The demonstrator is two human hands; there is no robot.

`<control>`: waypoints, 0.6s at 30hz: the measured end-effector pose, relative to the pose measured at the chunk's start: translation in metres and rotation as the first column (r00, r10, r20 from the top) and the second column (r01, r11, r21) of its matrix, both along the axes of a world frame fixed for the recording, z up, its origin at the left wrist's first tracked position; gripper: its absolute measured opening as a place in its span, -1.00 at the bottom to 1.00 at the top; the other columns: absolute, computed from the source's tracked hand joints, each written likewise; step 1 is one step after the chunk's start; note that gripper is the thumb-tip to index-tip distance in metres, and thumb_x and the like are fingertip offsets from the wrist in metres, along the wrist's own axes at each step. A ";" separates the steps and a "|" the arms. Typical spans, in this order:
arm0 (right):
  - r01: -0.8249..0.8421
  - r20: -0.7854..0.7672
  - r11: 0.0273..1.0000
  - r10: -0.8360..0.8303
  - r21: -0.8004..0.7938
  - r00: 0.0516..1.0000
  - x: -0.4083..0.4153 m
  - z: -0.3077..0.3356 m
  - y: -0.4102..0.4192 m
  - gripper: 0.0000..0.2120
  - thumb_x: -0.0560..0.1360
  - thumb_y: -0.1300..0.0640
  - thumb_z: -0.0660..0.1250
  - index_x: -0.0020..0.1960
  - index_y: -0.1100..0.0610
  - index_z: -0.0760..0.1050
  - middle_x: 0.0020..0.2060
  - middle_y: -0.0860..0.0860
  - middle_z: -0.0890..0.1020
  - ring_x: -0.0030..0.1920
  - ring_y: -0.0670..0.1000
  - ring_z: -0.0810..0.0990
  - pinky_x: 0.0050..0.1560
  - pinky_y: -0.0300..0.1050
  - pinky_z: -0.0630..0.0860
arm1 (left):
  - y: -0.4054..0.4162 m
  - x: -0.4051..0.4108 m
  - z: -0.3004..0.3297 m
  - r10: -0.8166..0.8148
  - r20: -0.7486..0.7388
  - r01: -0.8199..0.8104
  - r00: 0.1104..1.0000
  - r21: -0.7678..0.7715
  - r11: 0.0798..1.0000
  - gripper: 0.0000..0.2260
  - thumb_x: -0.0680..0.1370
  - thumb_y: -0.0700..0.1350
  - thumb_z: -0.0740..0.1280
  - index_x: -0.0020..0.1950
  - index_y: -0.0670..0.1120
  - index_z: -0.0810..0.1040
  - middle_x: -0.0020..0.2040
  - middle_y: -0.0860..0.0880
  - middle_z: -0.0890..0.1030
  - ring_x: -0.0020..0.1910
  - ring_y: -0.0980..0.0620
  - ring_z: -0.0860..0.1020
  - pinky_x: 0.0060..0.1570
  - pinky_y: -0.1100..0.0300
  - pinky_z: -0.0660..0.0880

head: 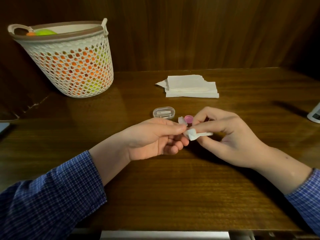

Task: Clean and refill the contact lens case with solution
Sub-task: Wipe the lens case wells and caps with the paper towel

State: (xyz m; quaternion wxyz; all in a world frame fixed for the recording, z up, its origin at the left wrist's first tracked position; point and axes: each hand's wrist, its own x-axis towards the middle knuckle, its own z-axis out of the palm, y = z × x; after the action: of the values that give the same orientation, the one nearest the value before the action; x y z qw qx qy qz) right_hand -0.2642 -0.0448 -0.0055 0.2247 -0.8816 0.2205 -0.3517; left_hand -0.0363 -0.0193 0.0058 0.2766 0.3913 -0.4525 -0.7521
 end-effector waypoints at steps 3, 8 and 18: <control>-0.016 -0.044 0.998 0.019 0.064 0.999 0.000 -0.001 -0.001 -0.80 0.51 0.19 0.45 0.10 0.04 0.73 -0.06 0.06 0.64 -0.03 0.07 0.60 -0.03 0.09 0.58 | -0.001 0.000 -0.002 0.024 0.037 -0.023 0.999 -0.031 0.999 -0.82 0.54 -0.09 0.38 -0.09 -0.10 0.77 -0.17 -0.08 0.68 -0.27 0.13 0.61 -0.30 0.33 0.57; 0.057 -0.033 0.978 -0.051 0.202 0.998 0.001 -0.001 -0.004 -0.81 0.47 0.04 0.48 0.06 0.00 0.74 -0.08 -0.12 0.66 0.01 -0.02 0.63 0.03 -0.31 0.51 | 0.002 -0.004 -0.008 0.142 0.052 -0.130 0.989 -0.187 0.974 -0.80 0.53 -0.10 0.42 0.03 -0.19 0.73 -0.17 -0.11 0.70 -0.24 0.08 0.66 -0.24 0.29 0.60; -0.026 0.109 0.828 -0.043 0.560 0.993 0.003 0.003 -0.004 -0.78 0.56 0.03 0.40 -0.06 0.17 0.71 -0.22 0.20 0.61 -0.21 0.11 0.50 -0.11 0.00 0.45 | 0.009 -0.016 -0.018 0.427 0.142 -0.216 0.893 -0.697 0.684 -0.89 0.59 -0.20 0.42 0.09 -0.11 0.72 -0.16 -0.07 0.75 -0.21 -0.05 0.75 -0.19 0.07 0.71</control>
State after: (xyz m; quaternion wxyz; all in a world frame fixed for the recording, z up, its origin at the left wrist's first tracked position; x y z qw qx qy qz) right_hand -0.2615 -0.0487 -0.0028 0.4843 -0.7538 0.3044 -0.3236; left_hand -0.0519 -0.0100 -0.0126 0.4561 0.4475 -0.6489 -0.4131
